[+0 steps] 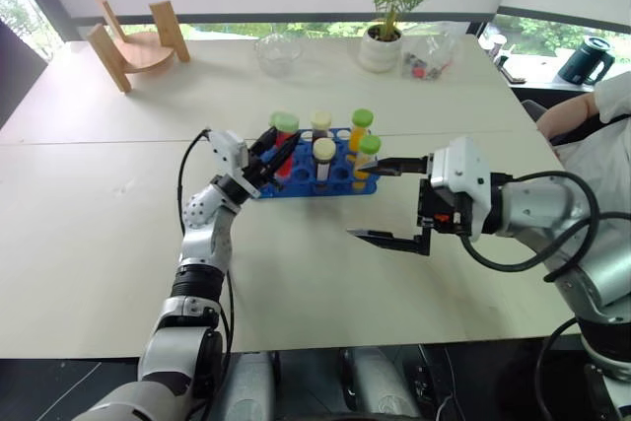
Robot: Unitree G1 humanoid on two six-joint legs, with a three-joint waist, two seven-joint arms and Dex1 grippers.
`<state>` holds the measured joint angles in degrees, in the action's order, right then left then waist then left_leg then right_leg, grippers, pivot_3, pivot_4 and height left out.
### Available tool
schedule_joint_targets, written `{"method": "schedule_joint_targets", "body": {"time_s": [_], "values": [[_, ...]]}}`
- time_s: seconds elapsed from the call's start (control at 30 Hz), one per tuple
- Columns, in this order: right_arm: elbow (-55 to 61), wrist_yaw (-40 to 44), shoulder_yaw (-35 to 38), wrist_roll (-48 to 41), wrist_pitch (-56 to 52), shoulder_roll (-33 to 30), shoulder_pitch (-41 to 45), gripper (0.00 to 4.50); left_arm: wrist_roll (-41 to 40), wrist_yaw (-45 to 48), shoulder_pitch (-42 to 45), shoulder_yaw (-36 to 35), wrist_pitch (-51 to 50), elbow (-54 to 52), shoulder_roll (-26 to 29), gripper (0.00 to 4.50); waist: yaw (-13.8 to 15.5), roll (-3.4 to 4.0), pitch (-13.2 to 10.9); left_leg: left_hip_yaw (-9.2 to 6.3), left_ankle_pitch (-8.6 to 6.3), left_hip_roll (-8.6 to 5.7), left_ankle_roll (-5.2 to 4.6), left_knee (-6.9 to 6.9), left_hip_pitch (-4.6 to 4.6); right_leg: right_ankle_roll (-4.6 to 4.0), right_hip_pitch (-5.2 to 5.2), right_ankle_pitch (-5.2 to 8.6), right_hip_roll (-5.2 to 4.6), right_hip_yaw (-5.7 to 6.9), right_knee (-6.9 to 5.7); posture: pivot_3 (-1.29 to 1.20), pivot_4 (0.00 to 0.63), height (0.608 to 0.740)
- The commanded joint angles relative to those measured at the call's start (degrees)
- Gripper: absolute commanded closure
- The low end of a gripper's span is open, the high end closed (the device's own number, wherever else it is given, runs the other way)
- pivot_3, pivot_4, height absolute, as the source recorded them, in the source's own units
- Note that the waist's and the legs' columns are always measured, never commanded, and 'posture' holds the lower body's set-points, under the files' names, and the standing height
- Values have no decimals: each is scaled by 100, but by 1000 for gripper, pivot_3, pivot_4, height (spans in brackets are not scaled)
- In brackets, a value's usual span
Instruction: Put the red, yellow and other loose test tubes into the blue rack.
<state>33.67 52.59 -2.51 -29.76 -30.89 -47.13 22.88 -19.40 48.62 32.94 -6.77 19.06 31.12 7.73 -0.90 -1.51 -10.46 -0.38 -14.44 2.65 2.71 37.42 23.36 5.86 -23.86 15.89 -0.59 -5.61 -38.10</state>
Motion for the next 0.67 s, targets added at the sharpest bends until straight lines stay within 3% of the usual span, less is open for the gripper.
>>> {"method": "schedule_joint_targets", "body": {"time_s": [0.03, 0.07, 0.23, 0.43, 0.6, 0.67], "values": [[134, 5, 126, -28, 72, 2, -6, 0, 36, -5, -133, 23, 130, -61, 62, 591, -4, 0, 0, 0, 0, 0, 0, 0, 0, 0, 0, 0, 0, 0, 0, 0, 150, 740], [132, 1, 128, -43, 54, 7, -4, 0, 29, -20, -177, 9, 125, -133, 104, 48, -1, 0, 0, 0, 0, 0, 0, 0, 0, 0, 0, 0, 0, 0, 0, 0, 150, 740], [104, 16, 125, -32, 56, -3, -27, 0, 48, -65, -589, 11, -431, -1064, 726, 12, -26, 0, 0, -1, 0, 2, 0, -2, 0, 0, -1, 0, 0, 0, 0, 0, 150, 740], [-61, 34, 388, -167, -65, -94, -165, 0, -841, 349, -1648, -116, -3373, -3599, 2661, 12, -40, 5, 1, 0, 0, 9, 0, -21, -4, -3, -8, 2, 2, 1, -2, 0, 150, 740], [-437, 166, 885, -403, -382, -384, -360, 0, -1937, 839, -2562, -883, -5002, -4771, 4005, 12, -16, 1, -2, 6, 0, 7, 0, -17, -1, -8, -6, 5, -7, 0, 6, 0, 150, 740], [-544, 231, 997, -404, -407, -480, -493, 0, -2199, 810, -2857, -1130, -5448, -5082, 4291, 12, -13, 1, -2, 6, 0, 8, 1, -17, -2, -21, -6, 13, -6, 1, 10, 0, 150, 740]]}}
